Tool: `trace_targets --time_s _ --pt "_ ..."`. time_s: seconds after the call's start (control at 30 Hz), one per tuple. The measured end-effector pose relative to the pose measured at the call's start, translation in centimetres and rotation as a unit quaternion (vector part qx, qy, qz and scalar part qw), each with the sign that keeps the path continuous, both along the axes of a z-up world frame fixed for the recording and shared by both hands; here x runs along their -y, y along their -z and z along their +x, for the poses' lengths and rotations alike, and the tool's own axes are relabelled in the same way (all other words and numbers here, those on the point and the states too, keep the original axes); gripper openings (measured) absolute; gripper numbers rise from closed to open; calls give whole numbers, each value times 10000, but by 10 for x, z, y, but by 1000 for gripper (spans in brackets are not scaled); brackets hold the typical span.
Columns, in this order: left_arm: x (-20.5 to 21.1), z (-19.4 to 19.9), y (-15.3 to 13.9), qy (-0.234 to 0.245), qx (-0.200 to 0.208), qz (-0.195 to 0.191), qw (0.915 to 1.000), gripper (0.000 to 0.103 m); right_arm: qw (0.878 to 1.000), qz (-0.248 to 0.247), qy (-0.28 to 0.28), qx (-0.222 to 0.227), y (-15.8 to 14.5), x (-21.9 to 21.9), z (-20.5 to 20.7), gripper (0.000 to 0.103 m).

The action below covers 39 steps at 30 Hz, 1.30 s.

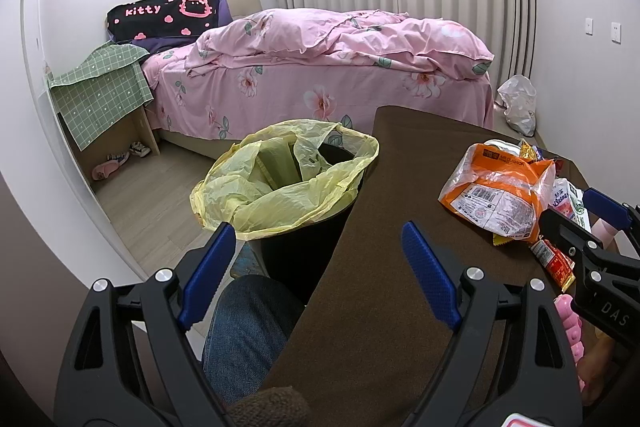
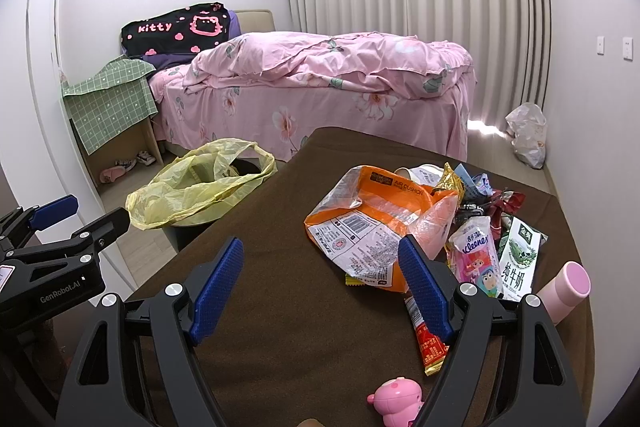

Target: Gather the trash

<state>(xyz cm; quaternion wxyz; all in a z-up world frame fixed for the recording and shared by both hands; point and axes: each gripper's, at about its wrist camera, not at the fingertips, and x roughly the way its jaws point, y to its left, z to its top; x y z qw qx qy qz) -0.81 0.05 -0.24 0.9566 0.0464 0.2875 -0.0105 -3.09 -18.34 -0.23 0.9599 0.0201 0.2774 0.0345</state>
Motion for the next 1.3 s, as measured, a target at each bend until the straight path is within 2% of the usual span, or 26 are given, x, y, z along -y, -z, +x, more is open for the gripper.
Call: trace_targets --time_s 0.3,0.47,0.57,0.7,0.83,0.9,1.0,1.07,1.13,1.23,1.27,1.3 --pt "0 2 7 69 -104 -65 9999 81 10000 -57 62 -2 1 5 -1 76" --pt "15 21 9 691 -255 -155 9972 81 9990 -158 413 -92 6 33 -6 76" --pt "34 34 15 1309 -407 -247 9903 81 9966 -168 780 -186 9 61 -9 76" --pt "69 49 20 2088 -291 -134 9774 81 9928 -155 1168 -225 12 88 -13 76" --pt "104 81 30 2893 -402 -166 9562 85 9870 -324 1536 -344 23 107 -16 76" --pt "121 103 39 3043 -580 -7 9508 85 9857 -414 1581 -411 28 111 -17 76" --pt "133 143 54 2953 -1096 -156 9490 85 9844 -387 1641 -496 36 116 -18 76" --pt "137 169 63 2782 -1415 -343 9494 81 9837 -413 1669 -527 39 117 -17 76" --pt "138 189 70 2613 -1657 -525 9495 67 9849 -433 1585 -548 41 115 -14 76" --pt "141 206 83 2591 -2118 -654 9401 50 9847 -593 1507 -647 43 110 -7 76" --pt "145 208 87 2585 -2210 -646 9382 50 9848 -603 1467 -705 44 108 -4 76" --pt "145 207 85 2620 -2133 -642 9390 41 9853 -577 1399 -792 46 107 1 76"
